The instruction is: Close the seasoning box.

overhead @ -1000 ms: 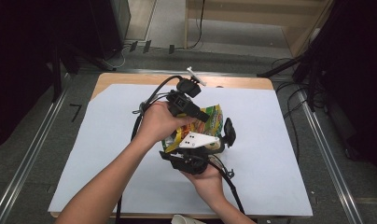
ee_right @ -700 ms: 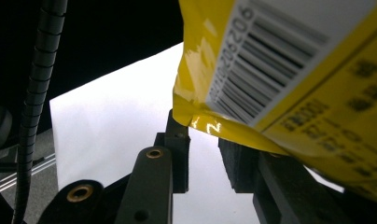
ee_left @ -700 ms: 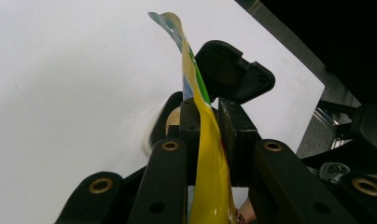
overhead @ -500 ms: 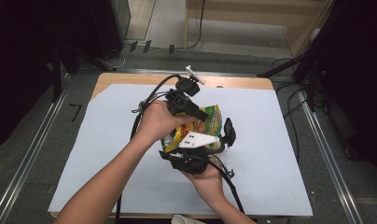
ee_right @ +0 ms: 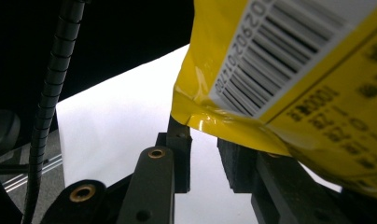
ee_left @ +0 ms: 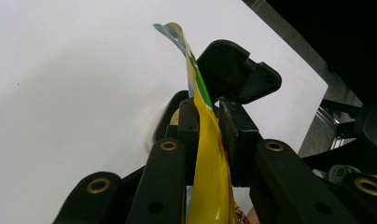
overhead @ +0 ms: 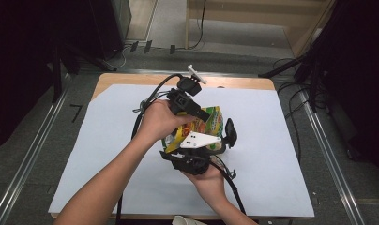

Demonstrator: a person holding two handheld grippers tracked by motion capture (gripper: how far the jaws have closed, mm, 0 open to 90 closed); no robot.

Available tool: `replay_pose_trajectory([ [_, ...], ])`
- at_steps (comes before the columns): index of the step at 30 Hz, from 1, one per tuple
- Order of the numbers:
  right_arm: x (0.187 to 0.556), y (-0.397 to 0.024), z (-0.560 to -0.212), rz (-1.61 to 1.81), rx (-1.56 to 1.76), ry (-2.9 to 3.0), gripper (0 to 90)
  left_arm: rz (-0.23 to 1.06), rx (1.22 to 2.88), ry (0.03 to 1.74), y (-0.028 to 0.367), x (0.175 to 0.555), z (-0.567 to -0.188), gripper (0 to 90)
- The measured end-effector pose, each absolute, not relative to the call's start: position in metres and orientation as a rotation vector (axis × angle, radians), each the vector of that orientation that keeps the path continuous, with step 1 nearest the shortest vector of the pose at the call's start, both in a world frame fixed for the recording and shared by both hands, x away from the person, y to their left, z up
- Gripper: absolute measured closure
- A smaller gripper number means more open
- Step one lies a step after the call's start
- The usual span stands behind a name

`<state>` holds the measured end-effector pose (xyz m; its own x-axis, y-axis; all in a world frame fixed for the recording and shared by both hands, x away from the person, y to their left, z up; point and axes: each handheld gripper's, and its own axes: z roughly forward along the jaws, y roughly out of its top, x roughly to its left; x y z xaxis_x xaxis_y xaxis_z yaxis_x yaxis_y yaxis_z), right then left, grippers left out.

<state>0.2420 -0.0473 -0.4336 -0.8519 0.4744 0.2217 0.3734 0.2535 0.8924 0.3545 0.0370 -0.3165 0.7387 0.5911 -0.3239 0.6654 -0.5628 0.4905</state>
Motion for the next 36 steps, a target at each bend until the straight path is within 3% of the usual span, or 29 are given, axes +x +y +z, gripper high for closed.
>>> replay_pose_trajectory([
  [36,0.243,-0.0485,-0.4347,1.67,0.809,2.408,77.0,-0.161,2.34,0.944,0.0374,0.3555,-0.3179,79.4],
])
